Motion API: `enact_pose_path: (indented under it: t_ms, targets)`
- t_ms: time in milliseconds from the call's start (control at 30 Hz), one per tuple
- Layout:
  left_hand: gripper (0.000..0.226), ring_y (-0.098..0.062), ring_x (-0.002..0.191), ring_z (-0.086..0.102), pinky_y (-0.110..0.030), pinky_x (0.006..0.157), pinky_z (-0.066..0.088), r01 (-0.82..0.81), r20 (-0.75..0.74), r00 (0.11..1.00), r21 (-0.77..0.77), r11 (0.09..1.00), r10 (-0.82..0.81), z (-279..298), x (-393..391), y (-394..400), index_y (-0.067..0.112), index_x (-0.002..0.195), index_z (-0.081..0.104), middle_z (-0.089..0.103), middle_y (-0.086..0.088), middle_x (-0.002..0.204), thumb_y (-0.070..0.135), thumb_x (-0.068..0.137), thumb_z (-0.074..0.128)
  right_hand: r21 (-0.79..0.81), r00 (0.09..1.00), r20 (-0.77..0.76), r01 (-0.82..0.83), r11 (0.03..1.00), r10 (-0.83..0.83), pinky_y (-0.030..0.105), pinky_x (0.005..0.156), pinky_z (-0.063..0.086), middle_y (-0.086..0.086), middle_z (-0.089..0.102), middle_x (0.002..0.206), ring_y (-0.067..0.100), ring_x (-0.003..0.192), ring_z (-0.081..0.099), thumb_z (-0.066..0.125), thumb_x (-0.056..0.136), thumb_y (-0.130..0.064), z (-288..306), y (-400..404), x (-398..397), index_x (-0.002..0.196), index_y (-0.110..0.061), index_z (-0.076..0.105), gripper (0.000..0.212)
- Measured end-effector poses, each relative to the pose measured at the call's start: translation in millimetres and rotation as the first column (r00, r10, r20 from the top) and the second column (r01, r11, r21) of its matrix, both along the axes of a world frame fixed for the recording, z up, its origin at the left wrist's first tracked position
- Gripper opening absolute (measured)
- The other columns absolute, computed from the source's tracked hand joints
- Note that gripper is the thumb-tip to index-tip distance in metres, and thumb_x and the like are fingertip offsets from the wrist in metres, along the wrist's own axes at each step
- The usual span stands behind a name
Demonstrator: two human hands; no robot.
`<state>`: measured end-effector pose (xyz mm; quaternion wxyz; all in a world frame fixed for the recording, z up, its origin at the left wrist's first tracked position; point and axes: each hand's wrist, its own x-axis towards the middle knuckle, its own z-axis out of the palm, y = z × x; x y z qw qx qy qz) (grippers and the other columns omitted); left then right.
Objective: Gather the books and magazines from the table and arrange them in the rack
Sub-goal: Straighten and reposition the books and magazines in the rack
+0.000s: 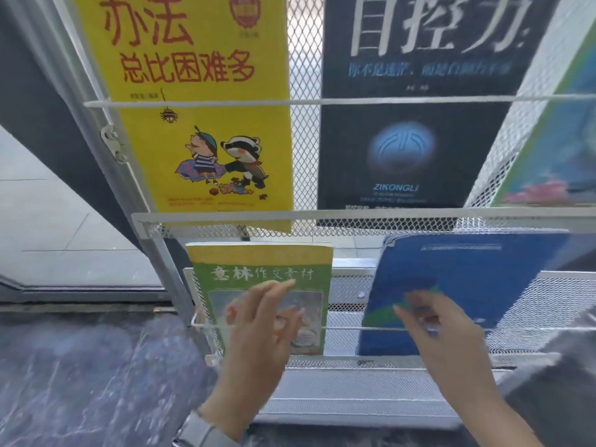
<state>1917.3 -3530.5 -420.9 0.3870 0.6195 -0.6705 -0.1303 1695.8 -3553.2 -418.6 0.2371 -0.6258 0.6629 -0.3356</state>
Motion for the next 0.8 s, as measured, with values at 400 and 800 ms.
enact_pose_path:
  t_ms: [400, 800]
  targets:
    - [0.007, -0.015, 0.081, 0.06, -0.033, 0.075, 0.049, 0.121, -0.571, 0.821, 0.21, 0.97, 0.021, 10, -130, -57, 0.026, 0.083, 0.062, 0.066, 0.007, 0.083, 0.019, 0.085, 0.06, -0.09, 0.992, -0.127, -0.036, 0.995, 0.025, 0.003, 0.079, 0.023, -0.009, 0.054, 0.101, 0.01, 0.099, 0.042, 0.068, 0.078, -0.024, 16, 11, -112, 0.106, -0.015, 0.063, 0.03]
    - [0.014, 0.015, 0.073, 0.056, -0.007, 0.068, 0.04, 0.197, -0.44, 0.867, -0.13, 0.972, -0.234, 85, -191, -20, 0.027, 0.085, 0.071, 0.068, 0.026, 0.079, 0.017, 0.081, 0.061, -0.234, 0.882, -0.354, -0.406, 0.883, 0.311, 0.033, 0.083, 0.042, -0.005, 0.07, 0.099, 0.022, 0.096, 0.062, 0.06, 0.072, -0.052, 134, -12, -134, 0.111, -0.029, 0.061, 0.045]
